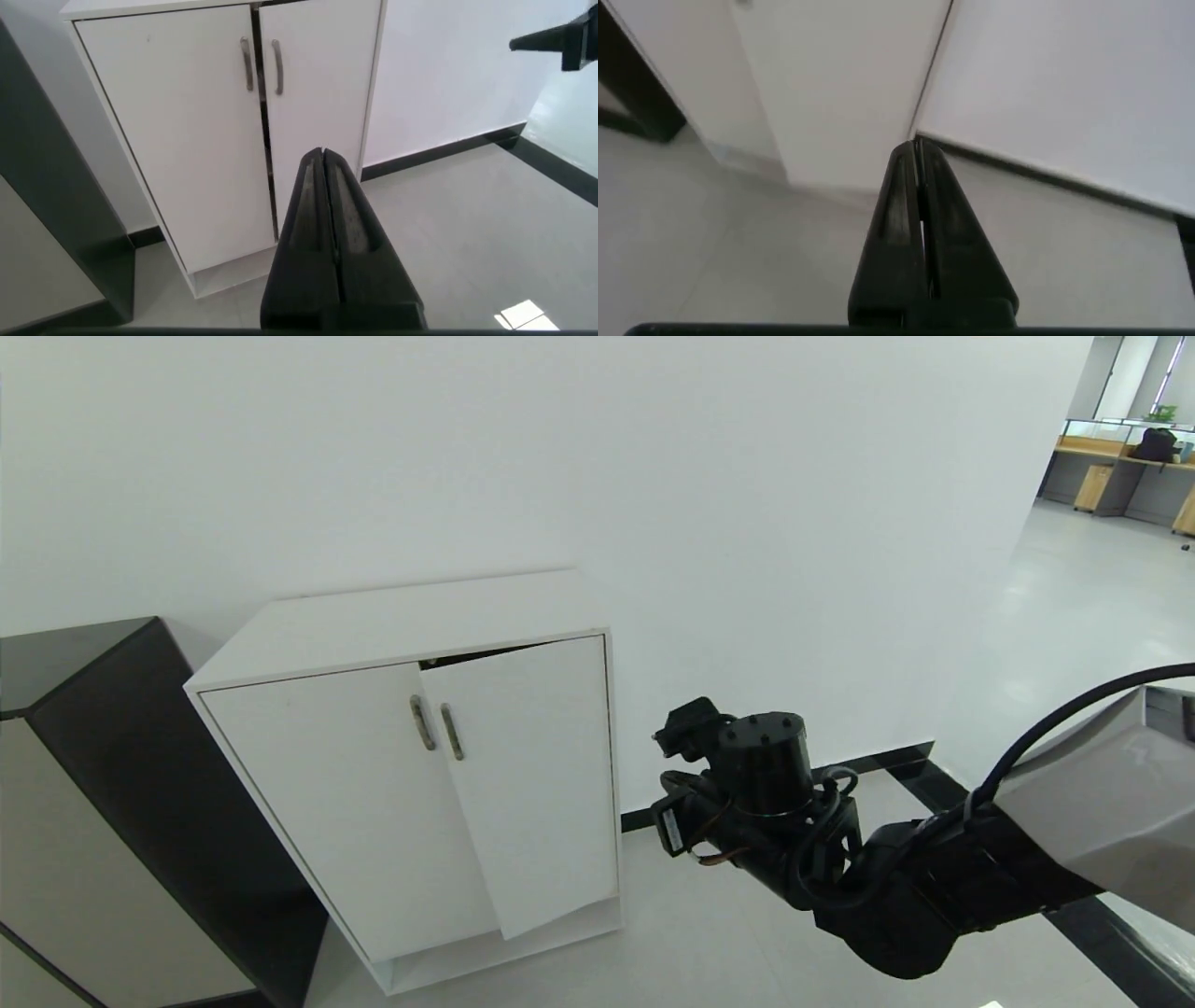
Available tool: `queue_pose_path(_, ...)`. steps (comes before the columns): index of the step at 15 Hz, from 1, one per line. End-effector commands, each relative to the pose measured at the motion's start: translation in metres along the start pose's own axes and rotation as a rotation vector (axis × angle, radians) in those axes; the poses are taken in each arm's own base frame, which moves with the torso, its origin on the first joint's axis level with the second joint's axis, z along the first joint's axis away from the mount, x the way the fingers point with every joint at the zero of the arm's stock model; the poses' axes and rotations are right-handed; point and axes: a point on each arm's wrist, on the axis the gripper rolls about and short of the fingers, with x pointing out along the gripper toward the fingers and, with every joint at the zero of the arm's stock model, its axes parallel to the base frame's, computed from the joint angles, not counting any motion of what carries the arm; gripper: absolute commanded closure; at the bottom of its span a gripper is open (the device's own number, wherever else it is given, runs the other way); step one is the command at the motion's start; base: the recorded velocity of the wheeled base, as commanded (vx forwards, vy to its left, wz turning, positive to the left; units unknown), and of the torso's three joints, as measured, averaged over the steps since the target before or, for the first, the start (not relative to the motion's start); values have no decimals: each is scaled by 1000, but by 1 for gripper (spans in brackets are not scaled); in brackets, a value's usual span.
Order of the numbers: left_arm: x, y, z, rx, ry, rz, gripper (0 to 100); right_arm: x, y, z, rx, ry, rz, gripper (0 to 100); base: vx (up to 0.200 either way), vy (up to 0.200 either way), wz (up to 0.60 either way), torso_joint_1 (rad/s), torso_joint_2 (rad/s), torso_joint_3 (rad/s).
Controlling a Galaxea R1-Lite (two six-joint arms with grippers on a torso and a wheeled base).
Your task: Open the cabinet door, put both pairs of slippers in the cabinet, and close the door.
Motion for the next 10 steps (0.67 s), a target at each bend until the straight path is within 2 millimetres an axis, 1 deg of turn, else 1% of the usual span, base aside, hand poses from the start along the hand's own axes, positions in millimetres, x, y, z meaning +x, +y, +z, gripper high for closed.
queue_pose_path(1, 0, 0, 0, -2, 0, 0, 100, -13, 13, 15, 108, -33, 44, 100, 0, 0, 0, 0, 0, 0)
queue_pose_path(2, 0, 0, 0, 0, 0, 1, 100, -11, 11, 12, 53, -59, 54, 100, 0, 0, 0, 0, 0, 0)
queue_pose_path(3, 0, 0, 0, 0, 0, 0, 100, -6, 9, 3, -6, -67, 49, 100, 0, 0, 0, 0, 0, 0)
queue_pose_path(5, 0, 0, 0, -2, 0, 0, 100, -2, 10, -10, -24, -121, 65, 100, 0, 0, 0, 0, 0, 0)
queue_pose_path(7, 0, 0, 0, 0, 0, 1, 100, -1, 10, -10, -45, -134, 63, 100, 0, 0, 600, 0, 2, 5)
queue_pose_path(9, 0, 0, 0, -2, 0, 1, 100, -1, 10, -11, -46, -132, 61, 100, 0, 0, 600, 105, -249, -127)
queue_pose_path(10, 0, 0, 0, 0, 0, 0, 100, -1, 10, -12, -44, -132, 64, 100, 0, 0, 0, 80, -129, -80)
